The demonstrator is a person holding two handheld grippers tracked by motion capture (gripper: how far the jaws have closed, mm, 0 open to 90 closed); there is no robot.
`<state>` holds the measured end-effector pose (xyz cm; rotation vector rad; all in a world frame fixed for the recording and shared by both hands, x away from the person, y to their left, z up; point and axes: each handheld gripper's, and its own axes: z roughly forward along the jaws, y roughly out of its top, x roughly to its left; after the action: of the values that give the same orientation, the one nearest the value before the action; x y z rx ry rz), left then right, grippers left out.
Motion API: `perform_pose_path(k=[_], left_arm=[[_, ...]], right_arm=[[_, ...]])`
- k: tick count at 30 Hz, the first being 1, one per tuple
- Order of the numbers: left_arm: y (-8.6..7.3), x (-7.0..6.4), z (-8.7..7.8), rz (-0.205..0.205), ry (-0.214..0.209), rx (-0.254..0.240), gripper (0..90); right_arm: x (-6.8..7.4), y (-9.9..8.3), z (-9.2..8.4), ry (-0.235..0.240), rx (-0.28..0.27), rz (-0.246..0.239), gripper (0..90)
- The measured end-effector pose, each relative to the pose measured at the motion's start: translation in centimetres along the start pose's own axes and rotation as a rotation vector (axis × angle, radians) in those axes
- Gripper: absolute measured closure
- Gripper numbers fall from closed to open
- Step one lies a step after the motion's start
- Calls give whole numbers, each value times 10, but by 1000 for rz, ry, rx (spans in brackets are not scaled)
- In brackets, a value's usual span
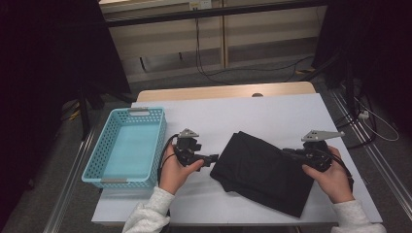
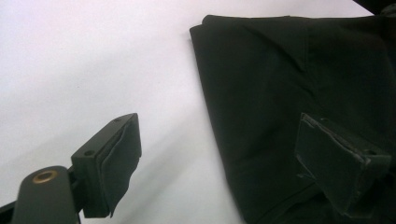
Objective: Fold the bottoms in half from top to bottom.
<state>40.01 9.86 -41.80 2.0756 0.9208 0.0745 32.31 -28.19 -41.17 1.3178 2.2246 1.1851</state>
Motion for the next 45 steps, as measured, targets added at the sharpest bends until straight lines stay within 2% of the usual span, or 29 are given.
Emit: perform_pose_path(k=[24,45], left_arm=[[0,1,0,-2,-6,4,146],[-1,-2,3,5,-4,13,145]], right_arm=[[-3,-8,-11,-5,4,14,829],[-10,-23,-30,-26,13,37,827]])
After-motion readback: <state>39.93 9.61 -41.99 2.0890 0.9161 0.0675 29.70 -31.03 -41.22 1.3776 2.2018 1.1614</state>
